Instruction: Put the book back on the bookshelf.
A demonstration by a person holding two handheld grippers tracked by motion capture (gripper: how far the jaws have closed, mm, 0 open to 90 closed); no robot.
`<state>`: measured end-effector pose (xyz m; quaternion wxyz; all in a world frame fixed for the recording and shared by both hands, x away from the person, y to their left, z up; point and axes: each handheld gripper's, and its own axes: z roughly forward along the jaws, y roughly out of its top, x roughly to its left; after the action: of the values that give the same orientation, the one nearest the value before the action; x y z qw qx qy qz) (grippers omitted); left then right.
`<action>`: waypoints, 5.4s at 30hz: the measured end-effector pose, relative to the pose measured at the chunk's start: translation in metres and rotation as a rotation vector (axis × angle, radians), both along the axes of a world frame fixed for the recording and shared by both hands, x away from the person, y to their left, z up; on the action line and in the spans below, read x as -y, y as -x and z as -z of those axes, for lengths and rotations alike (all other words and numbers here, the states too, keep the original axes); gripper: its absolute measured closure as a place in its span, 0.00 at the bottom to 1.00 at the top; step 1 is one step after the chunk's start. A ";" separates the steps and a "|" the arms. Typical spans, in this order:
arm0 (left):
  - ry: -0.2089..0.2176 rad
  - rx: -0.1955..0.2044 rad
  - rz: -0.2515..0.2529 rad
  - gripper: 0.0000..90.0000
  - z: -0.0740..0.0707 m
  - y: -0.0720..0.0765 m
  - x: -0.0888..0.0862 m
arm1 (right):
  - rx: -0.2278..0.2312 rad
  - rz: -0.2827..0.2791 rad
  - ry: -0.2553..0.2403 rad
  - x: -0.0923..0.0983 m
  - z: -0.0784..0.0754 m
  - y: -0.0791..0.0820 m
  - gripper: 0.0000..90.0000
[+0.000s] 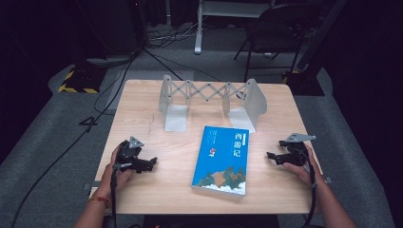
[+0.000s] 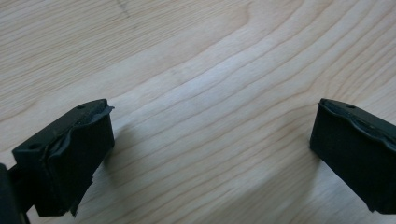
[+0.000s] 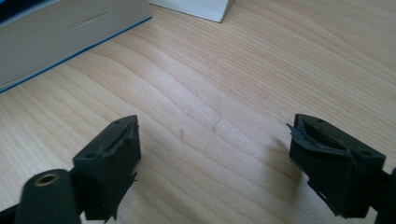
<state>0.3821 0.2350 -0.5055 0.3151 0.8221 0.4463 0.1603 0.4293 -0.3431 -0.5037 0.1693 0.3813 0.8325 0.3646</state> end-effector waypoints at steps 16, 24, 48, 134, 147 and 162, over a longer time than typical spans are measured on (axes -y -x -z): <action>-0.013 -0.011 0.366 0.00 -0.001 0.031 0.080 | -0.035 -0.161 0.014 -0.020 -0.009 0.012 0.22; -0.002 -0.006 0.463 0.00 -0.001 0.051 0.107 | -0.054 -0.297 0.062 -0.053 -0.013 0.026 0.27; 0.005 0.002 0.508 0.00 0.000 0.045 0.119 | -0.020 -0.403 0.122 -0.091 -0.016 0.042 0.27; 0.193 0.190 0.581 0.87 -0.056 0.054 0.137 | 0.207 -0.454 -0.070 -0.108 -0.081 0.051 0.31; 0.215 0.172 0.577 0.87 -0.055 0.051 0.104 | 0.163 -0.595 0.055 -0.140 -0.051 0.013 0.34; 0.043 0.184 0.400 0.54 -0.039 0.068 0.085 | 0.310 -0.672 0.127 -0.151 -0.049 0.022 0.73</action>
<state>0.3144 0.1496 -0.4666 0.3975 0.8693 0.2467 0.1595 0.4076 -0.1921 -0.4545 0.1877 0.0157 0.8965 0.4009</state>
